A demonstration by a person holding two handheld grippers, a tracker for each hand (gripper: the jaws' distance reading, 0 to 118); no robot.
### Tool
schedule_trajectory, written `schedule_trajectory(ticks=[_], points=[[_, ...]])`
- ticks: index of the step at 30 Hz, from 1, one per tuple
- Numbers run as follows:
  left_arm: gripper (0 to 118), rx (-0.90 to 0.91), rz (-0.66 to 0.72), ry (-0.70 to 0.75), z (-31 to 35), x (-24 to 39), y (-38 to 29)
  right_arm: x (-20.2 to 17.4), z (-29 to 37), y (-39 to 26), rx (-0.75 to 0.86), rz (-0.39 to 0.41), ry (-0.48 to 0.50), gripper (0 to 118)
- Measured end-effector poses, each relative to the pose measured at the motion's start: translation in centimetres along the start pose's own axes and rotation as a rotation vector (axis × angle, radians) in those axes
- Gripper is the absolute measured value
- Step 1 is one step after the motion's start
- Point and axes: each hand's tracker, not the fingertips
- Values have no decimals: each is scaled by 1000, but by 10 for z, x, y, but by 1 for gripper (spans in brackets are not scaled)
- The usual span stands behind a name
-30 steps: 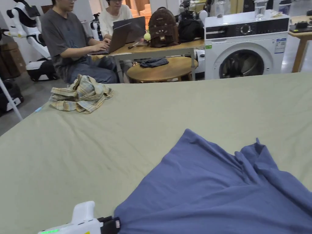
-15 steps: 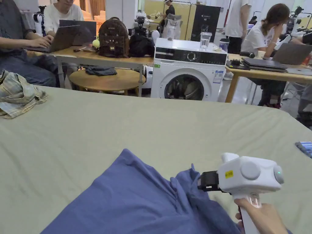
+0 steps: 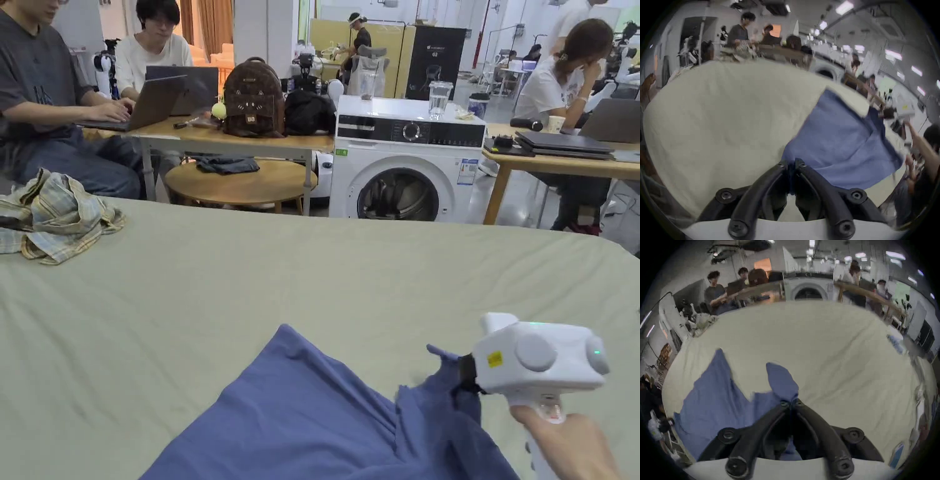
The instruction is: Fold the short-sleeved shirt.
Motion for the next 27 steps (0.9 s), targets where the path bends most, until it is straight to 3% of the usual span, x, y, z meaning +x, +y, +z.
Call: schedule_trajectory(ticks=[2,5,8,12,19,23,27], points=[[1,137,48,-87,25,5,35,9,52,14,108,30,8,0],[0,307,-84,-75,54,36,92,23,129,41,272,42,-27,0],[0,411,-136,-121,70,69,157,33,202,70,422,-11,-28,0],[0,529,-204,-142,79,112,245,40,267,117,546,32,-127,0],[0,618,-324,-55,75,183,380,33,314,225,669,72,-267,0],[0,631,-340,-15,72,203,446,21,322,280,726,52,-272,0],[0,683,-423,97,75,217,480,4,326,326,779,107,-319,0]])
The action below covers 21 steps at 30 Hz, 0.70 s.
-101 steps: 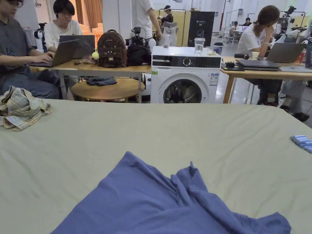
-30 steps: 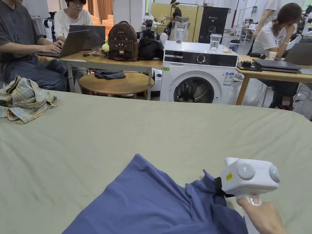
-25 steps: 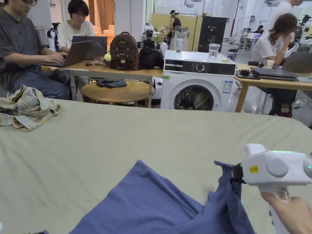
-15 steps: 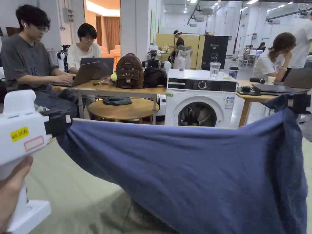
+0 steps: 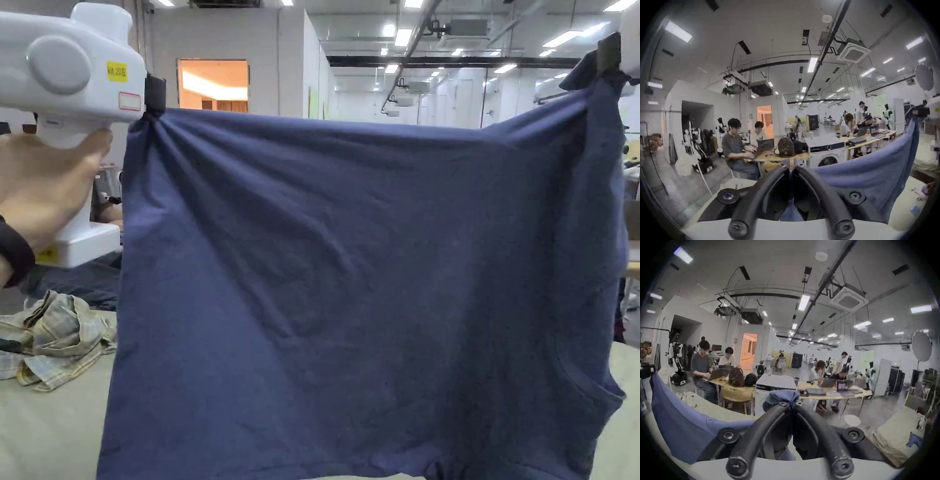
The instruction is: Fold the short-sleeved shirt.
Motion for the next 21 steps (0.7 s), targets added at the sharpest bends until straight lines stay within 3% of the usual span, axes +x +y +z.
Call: schedule_trajectory(ticks=[3,4,6,10,14,18,21], points=[[0,52,-19,22,-3,-4,6,-13,-12,20,33,35,-11,0],[0,52,-1,40,-5,-7,8,-1,-45,33,31,23,-6,0],[0,57,50,20,-10,-17,8,-2,-50,46,62,-36,6,0],[0,60,6,43,-13,-19,-8,-4,-53,41,61,-21,-6,0],[0,-16,19,23,-19,-18,-46,-13,-62,7,10,-41,30,0],[0,-83,132,-21,-21,-14,-109,-22,-73,-52,-76,-54,67,0],[0,-129,106,-41,-17,-5,-157,-24,-74,-100,-118,-67,91,0]])
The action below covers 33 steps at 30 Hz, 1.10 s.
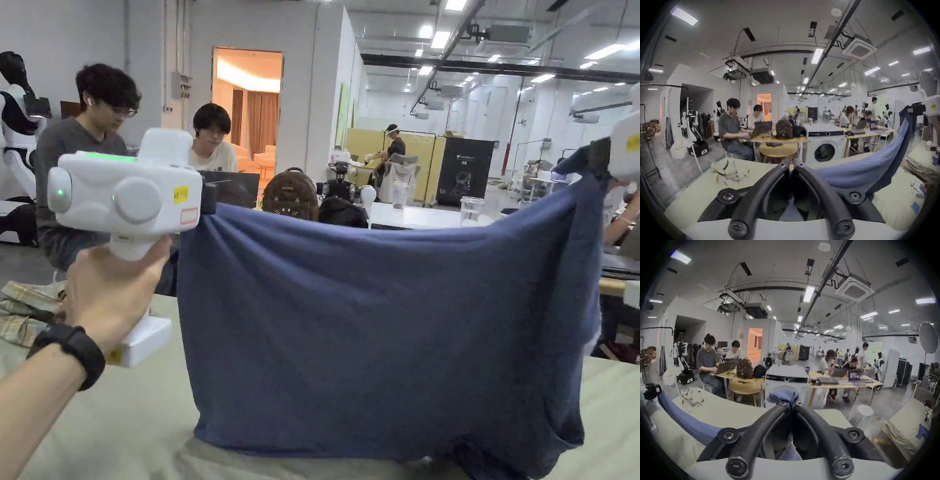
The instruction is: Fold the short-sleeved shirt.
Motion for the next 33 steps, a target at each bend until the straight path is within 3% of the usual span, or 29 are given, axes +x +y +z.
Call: schedule_trajectory(ticks=[5,15,21,25,30,32,33], points=[[0,-120,107,-85,30,-14,-60,9,35,-72,-43,-34,60,0],[0,-123,205,-191,209,-23,-166,43,221,-201,-112,-68,165,0],[0,-179,213,-183,285,-13,-212,40,308,-260,-154,-91,183,0],[0,-312,175,-145,299,-7,-264,29,324,-325,-274,-106,208,0],[0,-483,228,-146,302,-11,-326,25,323,-421,-454,-233,224,0],[0,-518,196,-104,302,-8,-339,25,323,-448,-507,-221,207,1],[20,-553,185,-90,300,-9,-344,24,323,-459,-502,-217,179,15]])
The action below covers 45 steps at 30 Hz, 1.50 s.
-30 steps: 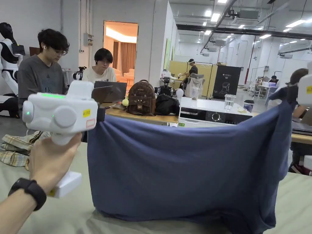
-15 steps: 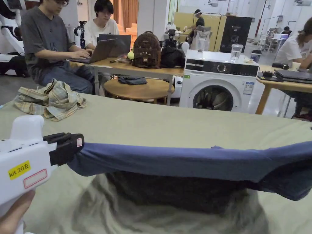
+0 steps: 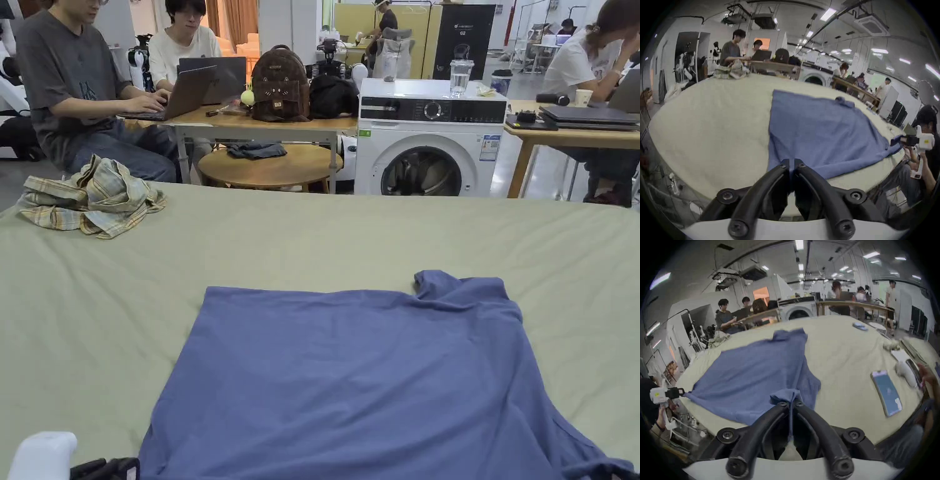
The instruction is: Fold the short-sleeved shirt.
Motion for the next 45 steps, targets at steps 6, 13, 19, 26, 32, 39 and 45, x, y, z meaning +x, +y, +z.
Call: schedule_trajectory(ticks=[6,13,19,26,32,39,45], points=[[56,52,27,-29,10,-5,6,23,0,-17,-4,-53,-46,59],[56,343,-101,-30,53,38,55,-21,47,25,308,58,-34,59],[32,457,-161,-111,61,82,68,-64,34,38,323,107,76,23],[0,386,-155,-128,52,82,56,-79,12,28,273,106,67,0],[38,253,-81,-82,51,37,44,-75,15,24,266,106,65,0],[41,-66,-103,4,1,3,-19,-65,16,10,216,71,64,0],[36,-145,-13,9,-31,-8,-30,-47,27,3,191,37,22,0]])
